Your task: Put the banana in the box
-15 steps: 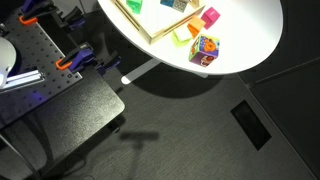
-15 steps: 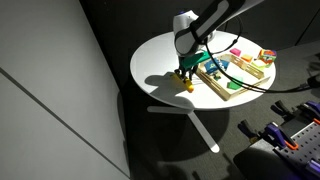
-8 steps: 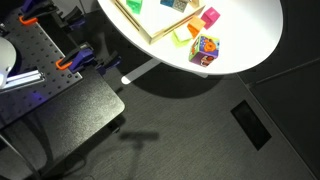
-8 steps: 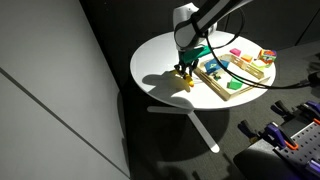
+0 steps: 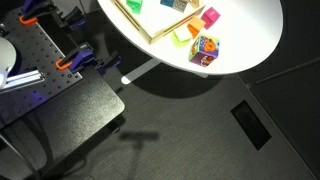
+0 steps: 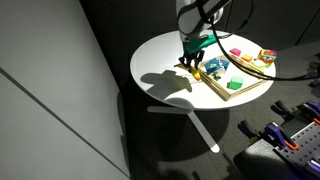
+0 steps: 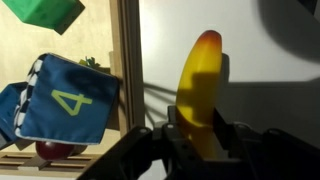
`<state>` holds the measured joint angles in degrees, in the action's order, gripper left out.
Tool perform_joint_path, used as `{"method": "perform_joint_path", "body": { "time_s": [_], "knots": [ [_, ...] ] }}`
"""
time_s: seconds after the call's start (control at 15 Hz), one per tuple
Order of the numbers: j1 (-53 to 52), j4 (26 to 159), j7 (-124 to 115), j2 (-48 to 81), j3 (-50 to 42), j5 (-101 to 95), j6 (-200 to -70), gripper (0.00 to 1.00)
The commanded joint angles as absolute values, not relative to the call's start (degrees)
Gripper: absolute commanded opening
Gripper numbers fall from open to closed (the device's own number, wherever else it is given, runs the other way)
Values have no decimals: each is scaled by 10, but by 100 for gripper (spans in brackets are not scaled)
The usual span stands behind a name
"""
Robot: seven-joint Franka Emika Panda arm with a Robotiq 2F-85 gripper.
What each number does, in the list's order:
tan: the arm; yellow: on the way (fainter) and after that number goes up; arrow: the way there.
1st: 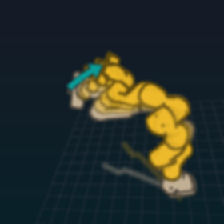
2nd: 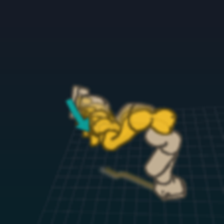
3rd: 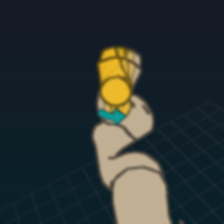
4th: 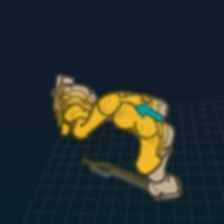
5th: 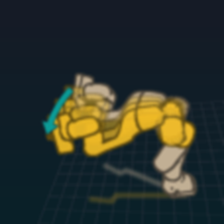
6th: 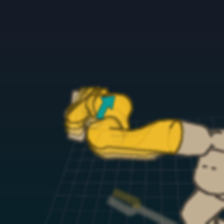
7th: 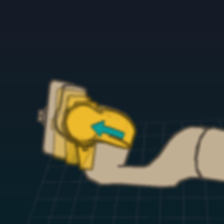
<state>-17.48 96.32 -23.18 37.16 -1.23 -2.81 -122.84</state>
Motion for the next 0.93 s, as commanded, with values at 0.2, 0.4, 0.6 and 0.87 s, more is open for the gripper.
{"method": "perform_joint_path", "body": {
  "time_s": [0.2, 0.4, 0.6, 0.87],
  "knots": [
    [-145, 1046, -231, 286, -19, -43, -1213, 14],
    [-125, 1076, -230, 263, -22, -40, -1217, 14],
    [-104, 1099, -230, 247, -26, -36, -1218, 14],
    [-79, 1125, -231, 232, -35, -34, -1221, 14]
  ]
}}
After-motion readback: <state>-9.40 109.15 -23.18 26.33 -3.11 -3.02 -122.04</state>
